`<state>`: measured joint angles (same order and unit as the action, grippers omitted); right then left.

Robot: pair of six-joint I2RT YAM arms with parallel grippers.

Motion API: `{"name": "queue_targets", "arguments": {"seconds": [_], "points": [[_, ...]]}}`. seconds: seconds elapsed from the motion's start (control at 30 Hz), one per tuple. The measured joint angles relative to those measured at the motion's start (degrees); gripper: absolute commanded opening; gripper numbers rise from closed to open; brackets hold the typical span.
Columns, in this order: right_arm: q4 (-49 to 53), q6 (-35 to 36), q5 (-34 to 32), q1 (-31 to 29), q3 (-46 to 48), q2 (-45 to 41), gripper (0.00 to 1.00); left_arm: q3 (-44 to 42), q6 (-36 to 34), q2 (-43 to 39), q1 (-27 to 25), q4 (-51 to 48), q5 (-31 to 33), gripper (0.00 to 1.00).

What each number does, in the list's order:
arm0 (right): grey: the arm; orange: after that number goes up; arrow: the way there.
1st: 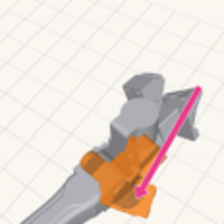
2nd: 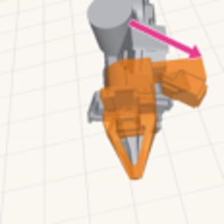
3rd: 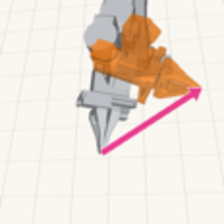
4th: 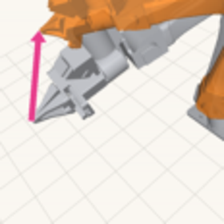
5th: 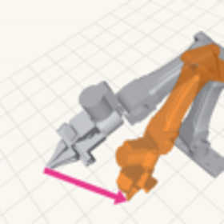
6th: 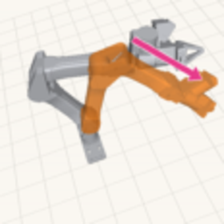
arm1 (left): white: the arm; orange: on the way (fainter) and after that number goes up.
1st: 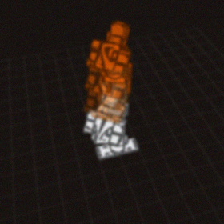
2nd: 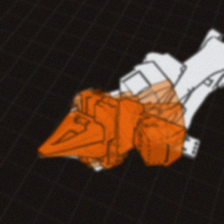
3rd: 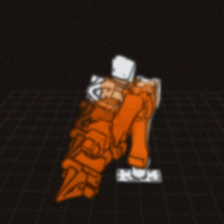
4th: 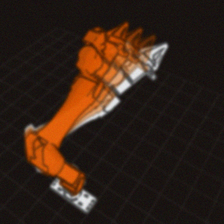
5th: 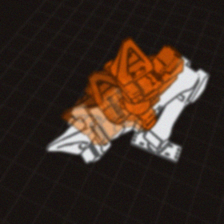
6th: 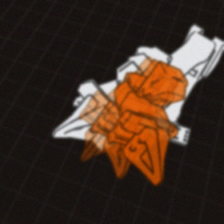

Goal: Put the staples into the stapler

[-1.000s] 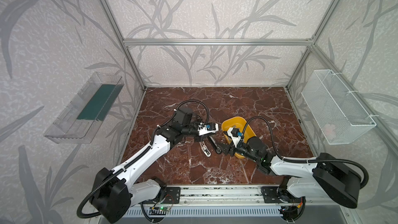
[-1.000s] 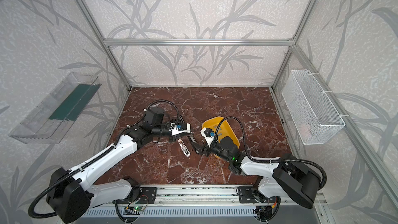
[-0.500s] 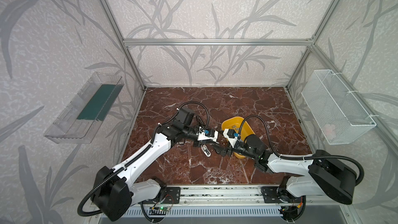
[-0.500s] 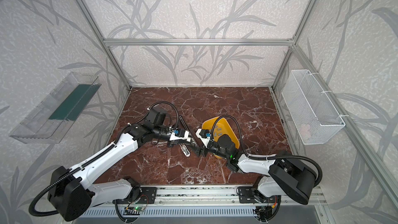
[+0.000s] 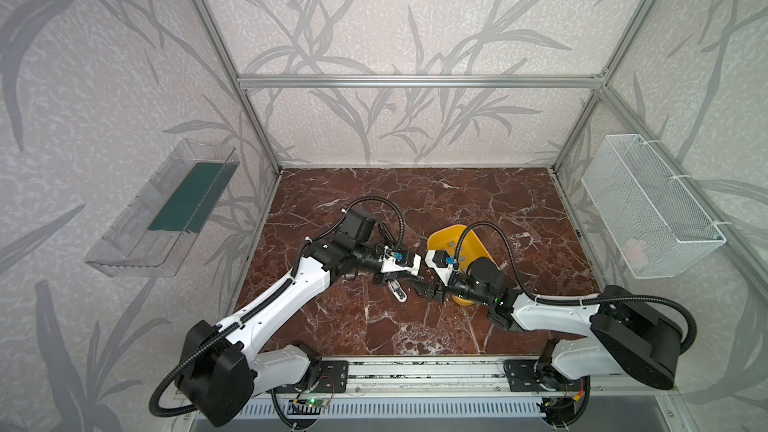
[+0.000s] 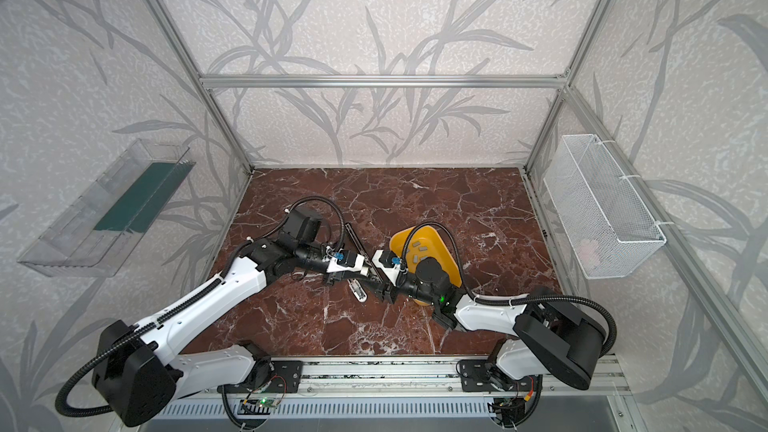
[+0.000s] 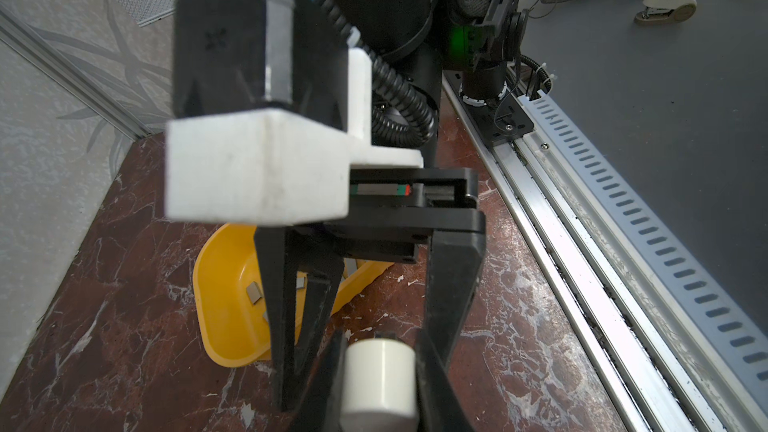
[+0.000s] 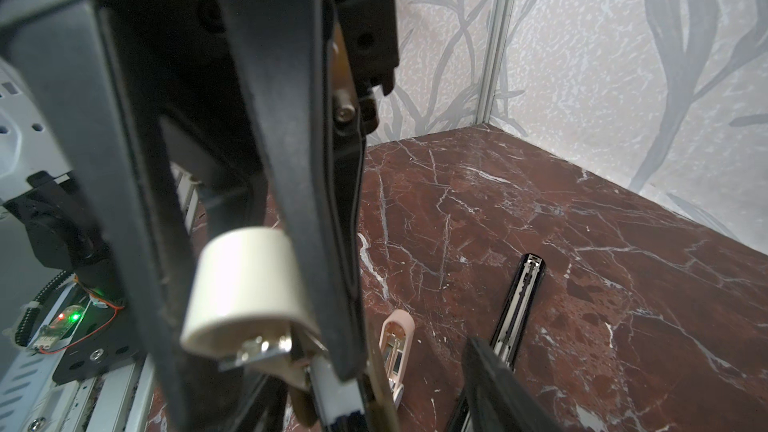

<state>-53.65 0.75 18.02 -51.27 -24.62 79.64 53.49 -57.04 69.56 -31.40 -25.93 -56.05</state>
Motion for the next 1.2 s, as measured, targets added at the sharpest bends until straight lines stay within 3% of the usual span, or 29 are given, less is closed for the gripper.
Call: {"name": "queue_targets", "arguments": {"seconds": [0.17, 0.47, 0.53, 0.6, 0.67, 0.77, 0.97, 1.07, 1.2], "points": [[1.07, 0.17, 1.01, -0.44, -1.29, 0.70, 0.39, 0.00, -0.04, 0.00, 0.00, 0.04, -0.02, 0.00], [2.23, 1.51, 2.64, -0.70, -1.92, 0.96, 0.17, -0.04, 1.38, -0.11, -0.02, -0.35, 0.26, 0.00], [2.82, 1.18, 2.45, -0.70, -2.27, 0.96, 0.14, -0.66, 2.62, -0.74, -0.04, 0.83, 1.07, 0.18], [5.57, 0.66, 1.84, -0.70, -3.56, 0.83, 0.04, -2.01, 4.35, -1.90, 0.02, 3.04, 2.64, 0.36], [11.43, -1.36, 0.55, -0.76, -5.97, 0.46, 0.00, -3.98, 6.16, -3.37, 0.15, 7.89, 5.66, 0.46], [17.09, -3.96, -2.71, -0.76, -8.68, -0.57, 0.09, -7.28, 9.55, -5.99, 0.22, 17.00, 11.23, 0.57], [21.09, -7.96, -11.26, -0.44, -8.63, -3.65, 0.06, -13.86, 17.46, -8.90, 0.90, 34.21, 25.03, 0.65], [24.28, -9.20, -14.27, -0.50, -8.66, -3.72, 0.05, -15.65, 21.09, -9.38, 2.67, 42.29, 35.87, 0.72], [29.05, -9.70, -18.93, -3.30, -10.84, -2.89, 0.04, -16.41, 24.55, -9.68, 7.28, 49.35, 51.89, 0.72]]}}
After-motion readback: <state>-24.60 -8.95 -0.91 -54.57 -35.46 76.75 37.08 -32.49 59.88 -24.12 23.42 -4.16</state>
